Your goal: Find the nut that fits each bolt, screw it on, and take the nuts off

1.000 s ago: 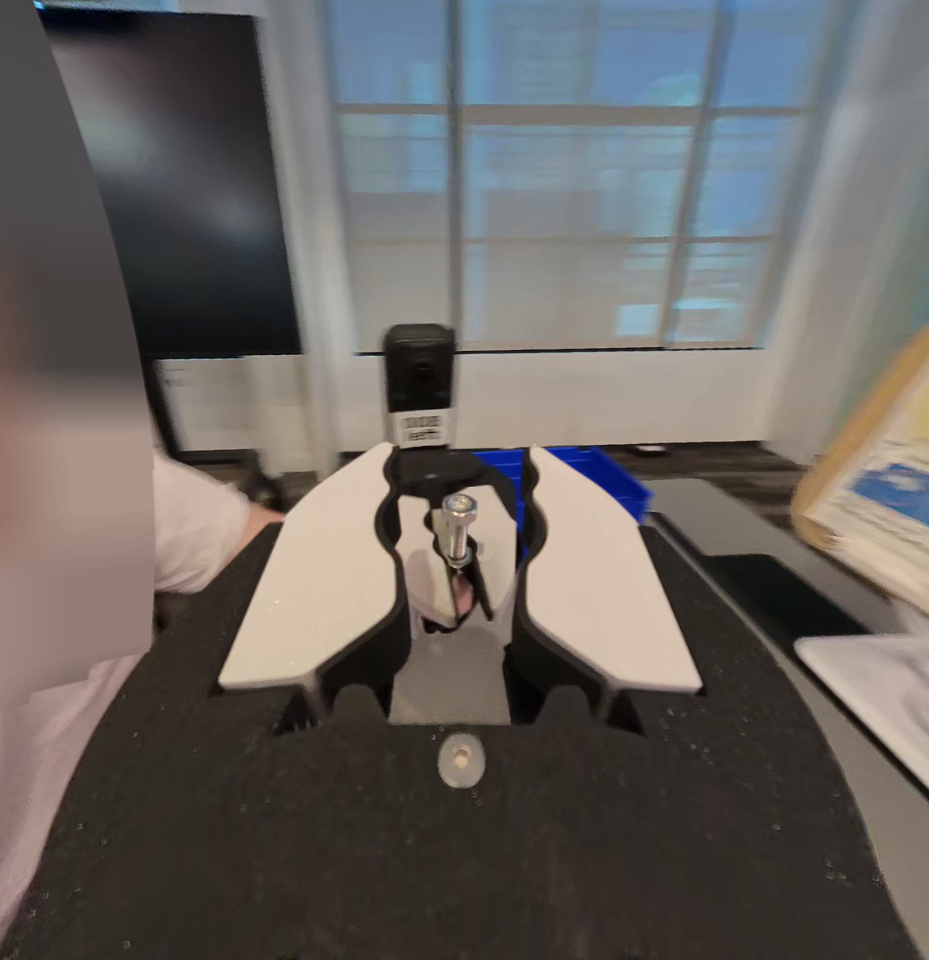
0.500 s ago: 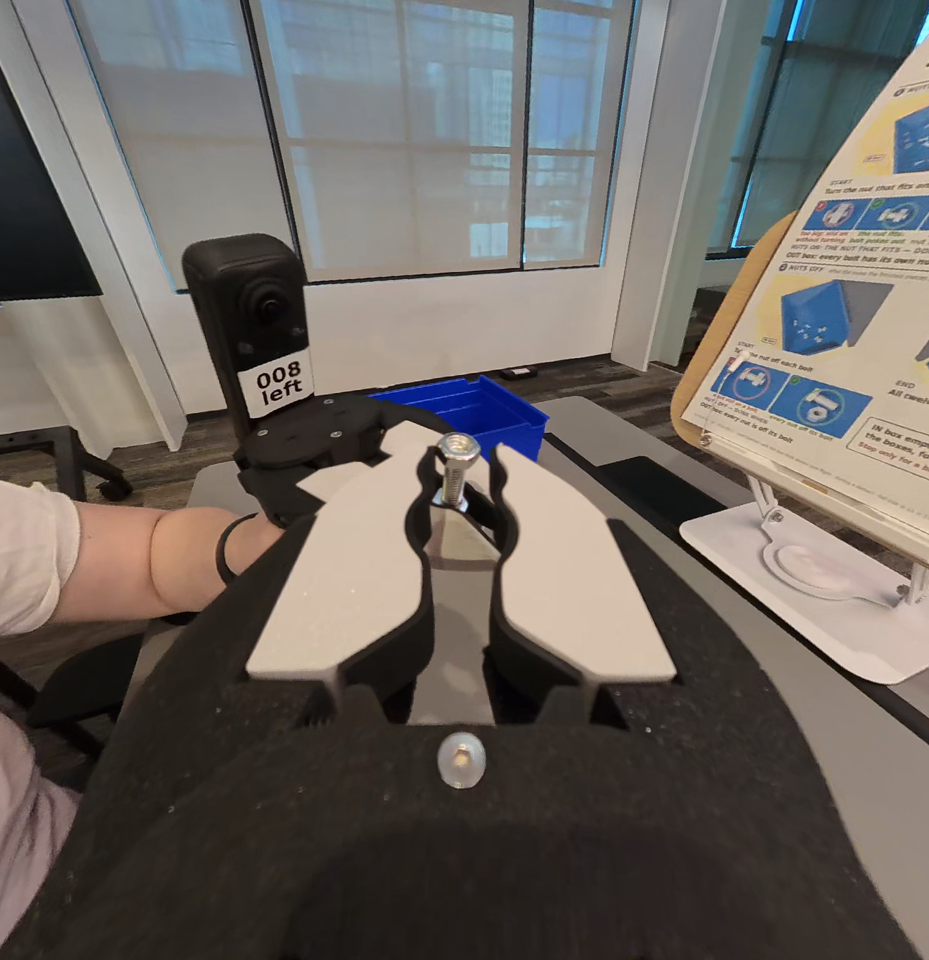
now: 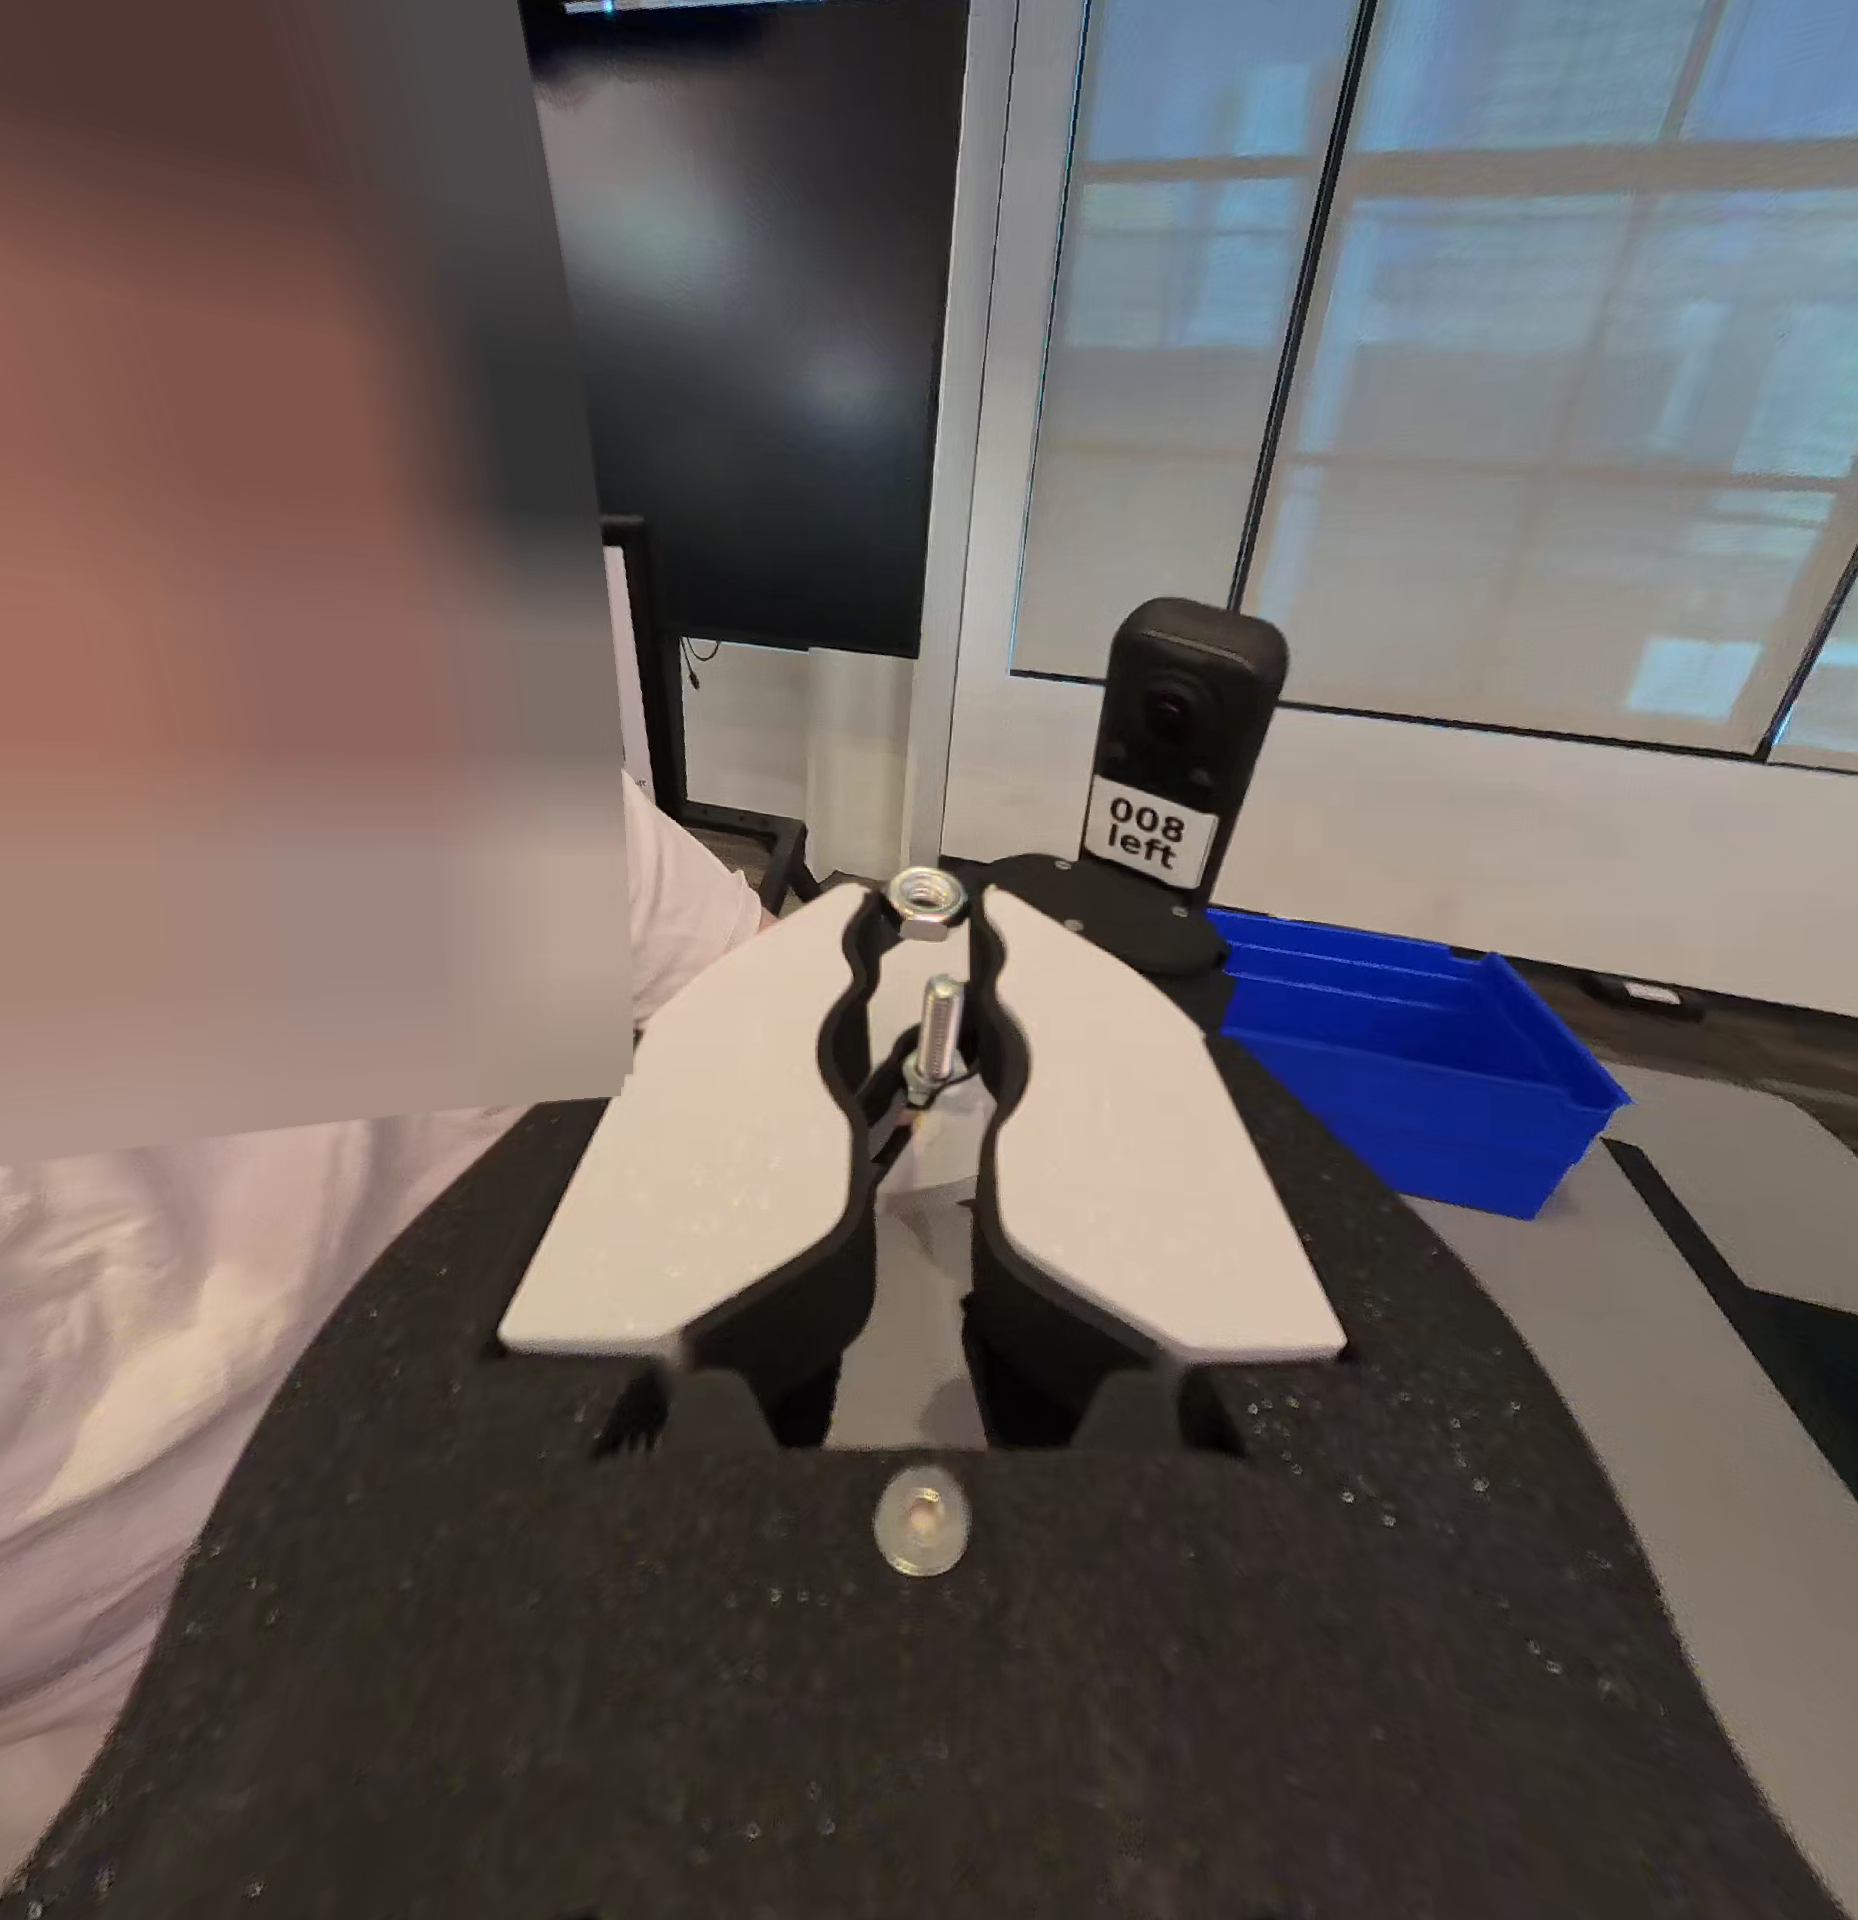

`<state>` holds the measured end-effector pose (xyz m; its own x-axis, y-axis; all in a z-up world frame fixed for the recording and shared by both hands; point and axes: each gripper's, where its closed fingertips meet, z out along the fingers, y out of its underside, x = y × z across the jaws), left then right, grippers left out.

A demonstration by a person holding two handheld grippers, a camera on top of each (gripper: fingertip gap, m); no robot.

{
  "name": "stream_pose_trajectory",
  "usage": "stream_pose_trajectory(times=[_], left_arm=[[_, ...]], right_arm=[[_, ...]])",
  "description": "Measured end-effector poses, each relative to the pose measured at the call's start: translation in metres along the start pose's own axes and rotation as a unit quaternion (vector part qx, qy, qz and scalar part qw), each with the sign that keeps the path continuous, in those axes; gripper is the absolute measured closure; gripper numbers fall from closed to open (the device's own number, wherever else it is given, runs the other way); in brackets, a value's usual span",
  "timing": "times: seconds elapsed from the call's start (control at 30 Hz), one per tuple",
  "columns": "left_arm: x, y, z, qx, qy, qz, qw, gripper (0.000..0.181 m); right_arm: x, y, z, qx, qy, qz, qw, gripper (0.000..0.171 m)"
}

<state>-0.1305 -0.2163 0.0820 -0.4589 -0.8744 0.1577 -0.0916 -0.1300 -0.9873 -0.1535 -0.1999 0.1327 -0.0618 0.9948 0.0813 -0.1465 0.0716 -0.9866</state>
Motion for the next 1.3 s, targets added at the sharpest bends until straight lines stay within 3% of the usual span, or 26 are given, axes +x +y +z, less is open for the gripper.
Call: stream_pose_trajectory(times=[0.1, 0.17, 0.2, 0.27, 0.3, 0.4, 0.43, 0.47, 0.53, 0.7, 0.83, 0.9, 1.0, 1.03, 1.1, 1.17, 1.23, 1.3], left_arm=[[-0.005, 0.008, 0.002, -0.020, -0.018, 0.016, 1.000, 0.171], [-0.008, 0.009, 0.000, -0.032, -0.036, 0.034, 0.998, 0.171], [-0.007, 0.006, -0.002, -0.032, -0.039, 0.040, 0.998, 0.171], [-0.008, 0.003, -0.004, -0.035, -0.050, 0.049, 0.997, 0.171], [-0.010, 0.004, -0.005, -0.042, -0.058, 0.056, 0.996, 0.171], [-0.012, 0.008, -0.005, -0.057, -0.063, 0.063, 0.994, 0.171], [-0.012, 0.009, -0.005, -0.058, -0.063, 0.062, 0.994, 0.171], [-0.012, 0.009, -0.004, -0.058, -0.064, 0.061, 0.994, 0.171], [-0.012, 0.011, -0.003, -0.063, -0.064, 0.060, 0.994, 0.171], [-0.016, 0.016, -0.002, -0.071, -0.066, 0.056, 0.994, 0.171], [-0.020, 0.019, -0.002, -0.071, -0.069, 0.047, 0.994, 0.171], [-0.021, 0.019, -0.002, -0.073, -0.072, 0.046, 0.994, 0.171], [-0.024, 0.016, -0.005, -0.069, -0.086, 0.053, 0.992, 0.171], [-0.027, 0.014, -0.007, -0.068, -0.097, 0.059, 0.991, 0.171], [-0.034, 0.013, -0.010, -0.068, -0.121, 0.068, 0.988, 0.171], [-0.041, 0.014, -0.013, -0.069, -0.138, 0.066, 0.986, 0.171], [-0.050, 0.017, -0.014, -0.071, -0.157, 0.065, 0.983, 0.171], [-0.054, 0.021, -0.015, -0.077, -0.165, 0.064, 0.981, 0.171]], right_arm=[[0.015, -0.002, -0.016, -0.038, 0.059, -0.003, 0.998, 0.156], [0.034, -0.008, -0.059, -0.137, 0.185, -0.028, 0.973, 0.156], [0.045, -0.008, -0.101, -0.206, 0.284, -0.038, 0.936, 0.156], [0.058, -0.005, -0.223, -0.333, 0.511, -0.050, 0.791, 0.156], [0.050, 0.005, -0.283, -0.377, 0.582, -0.013, 0.720, 0.156], [0.009, 0.063, -0.414, -0.419, 0.680, 0.201, 0.568, 0.156], [0.001, 0.083, -0.443, -0.432, 0.687, 0.234, 0.535, 0.156], [-0.003, 0.103, -0.458, -0.436, 0.678, 0.262, 0.531, 0.155], [0.002, 0.136, -0.468, -0.413, 0.653, 0.307, 0.555, 0.155], [-0.011, 0.181, -0.491, -0.451, 0.628, 0.368, 0.516, 0.155], [-0.011, 0.198, -0.495, -0.433, 0.623, 0.391, 0.521, 0.155], [-0.017, 0.199, -0.502, -0.435, 0.631, 0.395, 0.506, 0.141], [-0.022, 0.160, -0.509, -0.435, 0.678, 0.354, 0.476, 0.134], [-0.016, 0.136, -0.501, -0.421, 0.695, 0.322, 0.486, 0.134], [0.010, 0.079, -0.459, -0.372, 0.707, 0.227, 0.556, 0.133], [0.043, 0.028, -0.380, -0.304, 0.660, 0.117, 0.677, 0.130], [0.060, -0.003, -0.275, -0.238, 0.539, 0.043, 0.807, 0.131], [0.057, -0.012, -0.176, -0.207, 0.395, 0.002, 0.895, 0.133]])
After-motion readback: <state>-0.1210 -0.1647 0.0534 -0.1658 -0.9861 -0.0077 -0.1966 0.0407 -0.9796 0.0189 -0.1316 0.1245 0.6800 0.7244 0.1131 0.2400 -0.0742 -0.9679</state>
